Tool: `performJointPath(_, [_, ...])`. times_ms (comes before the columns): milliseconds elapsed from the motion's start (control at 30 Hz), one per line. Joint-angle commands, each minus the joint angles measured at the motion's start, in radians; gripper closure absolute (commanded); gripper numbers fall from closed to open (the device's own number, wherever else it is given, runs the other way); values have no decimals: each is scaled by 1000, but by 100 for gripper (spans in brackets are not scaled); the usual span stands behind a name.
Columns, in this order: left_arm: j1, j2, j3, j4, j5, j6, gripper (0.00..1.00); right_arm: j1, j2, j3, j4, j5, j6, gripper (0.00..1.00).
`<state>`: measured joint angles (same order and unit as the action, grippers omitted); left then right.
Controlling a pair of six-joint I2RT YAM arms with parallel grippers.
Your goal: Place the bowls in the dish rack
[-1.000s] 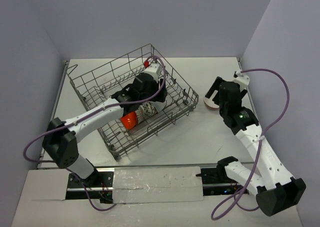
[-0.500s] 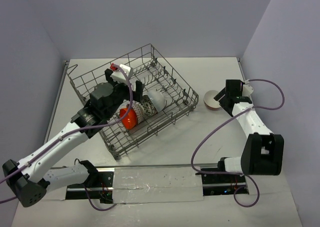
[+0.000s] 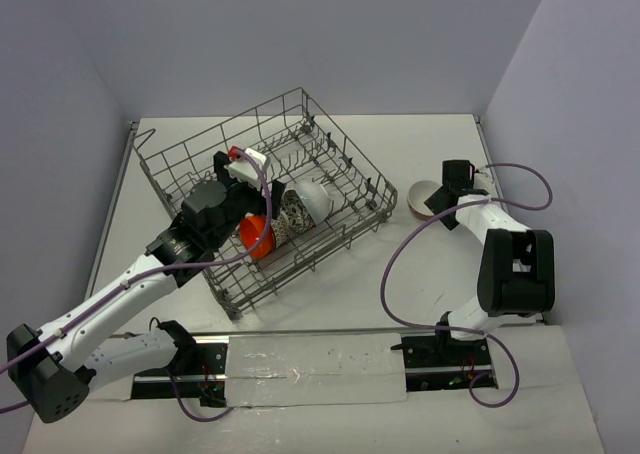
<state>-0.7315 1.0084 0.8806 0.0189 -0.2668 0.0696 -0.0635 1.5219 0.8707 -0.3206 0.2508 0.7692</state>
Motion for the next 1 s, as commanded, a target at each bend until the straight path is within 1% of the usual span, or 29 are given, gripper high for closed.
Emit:
performJointPath(0, [4, -31, -14, 59, 98, 51, 1, -6, 17, 16, 46, 31, 12, 43])
performJointPath(33, [4, -42, -17, 56, 132, 65, 1, -6, 21, 14, 51, 36, 9, 47])
performJointPath(67, [4, -48, -22, 64, 164, 82, 1, -6, 24, 11, 51, 38, 5, 48])
performJointPath(100, [4, -54, -34, 76, 220, 85, 1, -6, 29, 8, 55, 38, 2, 50])
performJointPath(133, [4, -66, -40, 85, 247, 91, 1, -6, 30, 5, 61, 38, 1, 55])
performJointPath(167, [4, -71, -45, 99, 267, 113, 1, -6, 30, 2, 64, 36, -1, 58])
performJointPath(200, [4, -77, -49, 104, 317, 117, 1, -6, 27, -2, 74, 33, -4, 61])
performJointPath(233, [4, -83, -49, 104, 337, 121, 1, -6, 24, -6, 77, 28, -7, 71])
performJointPath(300, [3, -82, -23, 73, 379, 128, 1, -6, 11, -10, 74, 28, -5, 80])
performJointPath(333, [3, -74, -13, 61, 394, 128, 1, -6, 0, -12, 74, 28, -5, 88])
performJointPath(467, [-5, -48, 29, 12, 443, 157, 1, 10, -87, -21, 54, 74, -8, 99])
performJointPath(567, [-19, -24, 58, 15, 460, 168, 1, 40, -190, -10, 9, 139, -18, 100])
performJointPath(600, [-32, -13, 85, 9, 463, 177, 1, 59, -245, -3, -11, 183, -21, 100])
performJointPath(700, [-69, 42, 142, -10, 479, 235, 1, 116, -366, 11, -41, 219, -39, 100])
performJointPath(733, [-84, 56, 156, -13, 475, 275, 1, 119, -399, 16, -49, 209, -50, 100])
performJointPath(767, [-100, 68, 185, -16, 472, 295, 1, 122, -470, 17, -52, 190, -59, 100])
performJointPath(800, [-133, 96, 201, -16, 469, 317, 2, 126, -505, 17, -46, 145, -77, 100])
performJointPath(867, [-169, 122, 250, -57, 457, 396, 4, 142, -604, 27, -46, 113, -123, 100])
performJointPath(900, [-202, 146, 262, -63, 454, 427, 5, 152, -629, 33, -55, 93, -145, 100])
performJointPath(933, [-219, 159, 273, -71, 445, 488, 6, 192, -649, 50, -73, 96, -169, 100])
performJointPath(967, [-236, 170, 297, -86, 433, 519, 6, 220, -679, 80, -90, 100, -188, 100])
